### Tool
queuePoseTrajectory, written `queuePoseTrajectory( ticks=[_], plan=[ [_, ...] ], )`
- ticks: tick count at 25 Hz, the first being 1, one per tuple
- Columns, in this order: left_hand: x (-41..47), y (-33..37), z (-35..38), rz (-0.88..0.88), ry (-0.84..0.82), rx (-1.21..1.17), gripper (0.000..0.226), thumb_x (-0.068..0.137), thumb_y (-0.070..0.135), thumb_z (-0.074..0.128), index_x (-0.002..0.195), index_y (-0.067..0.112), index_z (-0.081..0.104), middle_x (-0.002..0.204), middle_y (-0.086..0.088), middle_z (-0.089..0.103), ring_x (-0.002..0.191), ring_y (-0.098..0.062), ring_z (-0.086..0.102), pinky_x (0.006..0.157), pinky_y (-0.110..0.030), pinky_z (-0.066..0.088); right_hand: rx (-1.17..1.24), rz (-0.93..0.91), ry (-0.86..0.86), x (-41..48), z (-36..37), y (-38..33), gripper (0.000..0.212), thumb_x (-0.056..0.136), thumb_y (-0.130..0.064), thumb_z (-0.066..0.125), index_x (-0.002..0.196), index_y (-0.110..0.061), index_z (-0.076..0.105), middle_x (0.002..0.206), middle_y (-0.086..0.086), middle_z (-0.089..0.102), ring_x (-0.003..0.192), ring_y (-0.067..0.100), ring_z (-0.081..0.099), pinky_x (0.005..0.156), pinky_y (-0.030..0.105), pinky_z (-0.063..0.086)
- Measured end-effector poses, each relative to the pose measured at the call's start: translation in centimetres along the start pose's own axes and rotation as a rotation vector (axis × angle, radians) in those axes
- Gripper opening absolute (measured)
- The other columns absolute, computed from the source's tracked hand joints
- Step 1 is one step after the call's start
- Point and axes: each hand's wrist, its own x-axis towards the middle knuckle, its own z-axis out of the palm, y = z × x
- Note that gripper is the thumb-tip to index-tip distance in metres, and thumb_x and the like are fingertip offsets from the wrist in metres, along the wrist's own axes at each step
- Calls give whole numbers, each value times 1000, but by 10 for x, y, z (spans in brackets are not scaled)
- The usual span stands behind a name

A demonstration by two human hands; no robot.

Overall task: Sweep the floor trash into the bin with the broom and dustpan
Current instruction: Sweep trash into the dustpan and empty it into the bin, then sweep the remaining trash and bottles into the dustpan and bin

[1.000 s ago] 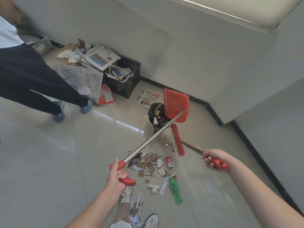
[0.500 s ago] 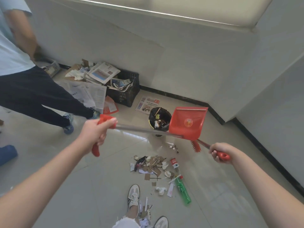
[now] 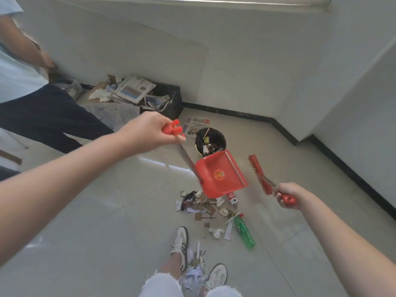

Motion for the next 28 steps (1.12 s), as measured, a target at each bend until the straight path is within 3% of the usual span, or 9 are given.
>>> queuePoseTrajectory(
  ticks=[2,5,10,13,17,20,24,26,28],
  plan=[
    [-1,-2,29,67,-56,206,51,77,69,58,73,19,66,63,5,62,59,-13,56,55,-28,45,-29,12,1,11,8,5,17,85,10,43,80,-6,47,32,2,43,22,8,42,33,13,38],
    [-6,-32,53,55,-105,417,56,77,74,51,86,20,67,74,8,66,74,-12,62,68,-34,54,-41,51,-18,33,20,15,19,88,8,41,79,-8,46,32,1,43,21,6,42,31,12,37],
    [-29,-107,56,-83,-99,453,73,63,90,36,84,27,67,73,13,68,72,-4,62,64,-30,54,-50,111,-66,69,63,11,15,89,6,40,84,-7,45,31,1,44,21,7,42,29,12,37],
    [-25,-144,60,-97,-111,433,64,62,90,35,78,36,65,64,18,64,64,-1,57,57,-25,49,-41,110,-91,86,102,-10,13,90,7,39,89,-5,44,31,2,45,19,7,40,27,12,35],
    [-4,-195,78,-44,-200,509,49,72,79,48,78,34,64,62,17,56,65,-8,50,56,-26,44,-328,-4,-79,91,169,-32,25,86,6,43,110,4,48,59,9,51,35,13,45,32,20,35],
    [-1,-241,89,7,-220,514,47,76,74,50,82,29,65,68,11,61,72,-13,59,60,-28,48,-540,-45,-62,79,222,-26,11,86,4,46,95,4,53,64,11,54,46,17,48,37,24,37],
    [-6,-299,81,66,-244,477,44,77,71,50,84,29,64,68,10,61,72,-16,59,60,-29,49,-708,-24,-42,44,289,-2,22,87,5,39,69,-1,49,32,2,53,27,13,48,31,17,36],
    [-8,-323,80,107,-278,472,42,78,70,51,91,33,66,76,10,65,81,-16,63,60,-27,47,-692,-13,-47,30,314,9,18,87,5,38,77,1,51,45,7,57,36,16,51,36,23,41],
    [-12,-344,82,141,-323,473,41,80,68,52,95,33,66,82,9,67,86,-16,64,61,-26,45,-641,-8,-33,17,332,20,20,87,4,38,99,4,54,60,11,56,40,18,51,31,21,40]
  ],
)
